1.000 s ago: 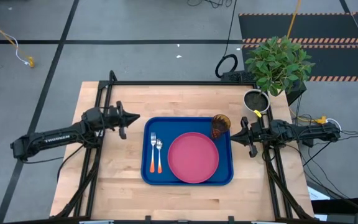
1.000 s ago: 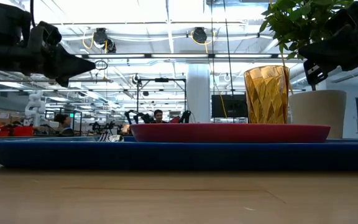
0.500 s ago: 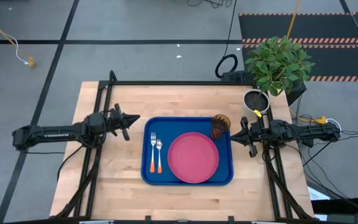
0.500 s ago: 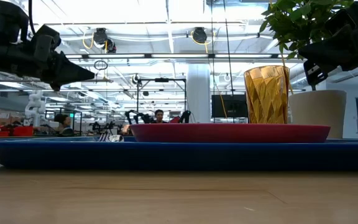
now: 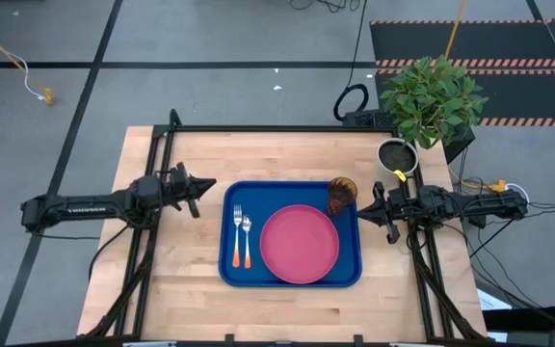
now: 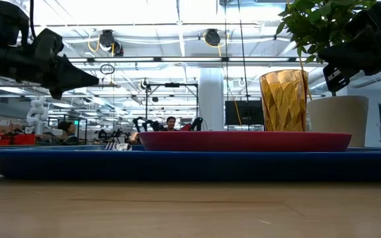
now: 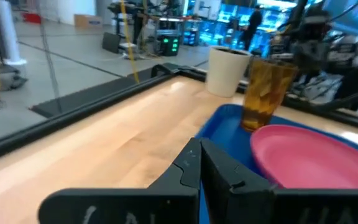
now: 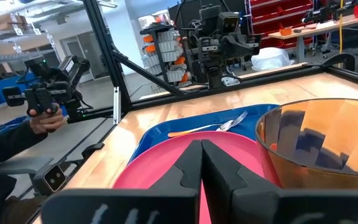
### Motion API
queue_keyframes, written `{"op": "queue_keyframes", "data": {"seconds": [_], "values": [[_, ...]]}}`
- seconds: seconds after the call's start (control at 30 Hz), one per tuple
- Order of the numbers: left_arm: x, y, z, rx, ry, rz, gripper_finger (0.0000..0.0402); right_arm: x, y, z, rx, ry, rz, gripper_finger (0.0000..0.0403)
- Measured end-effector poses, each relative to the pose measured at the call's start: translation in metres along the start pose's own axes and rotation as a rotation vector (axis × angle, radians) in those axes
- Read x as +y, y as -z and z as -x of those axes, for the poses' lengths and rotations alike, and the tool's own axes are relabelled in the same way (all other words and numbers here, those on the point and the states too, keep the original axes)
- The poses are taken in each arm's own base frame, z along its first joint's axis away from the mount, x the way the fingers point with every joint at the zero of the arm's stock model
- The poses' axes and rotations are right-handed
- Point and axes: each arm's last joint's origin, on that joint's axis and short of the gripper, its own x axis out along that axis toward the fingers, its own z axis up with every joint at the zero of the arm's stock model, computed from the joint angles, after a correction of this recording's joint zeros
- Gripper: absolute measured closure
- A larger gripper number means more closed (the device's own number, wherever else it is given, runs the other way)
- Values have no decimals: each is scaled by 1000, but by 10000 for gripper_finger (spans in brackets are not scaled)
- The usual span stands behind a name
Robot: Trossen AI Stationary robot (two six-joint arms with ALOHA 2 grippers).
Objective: Pick and place plate/cup/fork/spoon on tray
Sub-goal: Return to Home Position
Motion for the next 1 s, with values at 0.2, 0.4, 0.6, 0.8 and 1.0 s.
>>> {"op": "queue_keyframes", "data": {"seconds": [0.2,0.4,0.6,0.8,1.0], "values": [[-8,-2,5,-37,26,-4,401,0,0,0,0,-1,-7,403],[-10,-2,13,-56,4,-30,401,0,0,0,1,-6,-64,403],[-9,-6,21,-93,33,-26,401,0,0,0,1,-6,-58,403],[-9,-8,24,-108,52,-12,401,0,0,0,-1,-8,-59,403],[-12,-6,24,-83,161,-48,401,0,0,0,-2,-9,-60,403]]}}
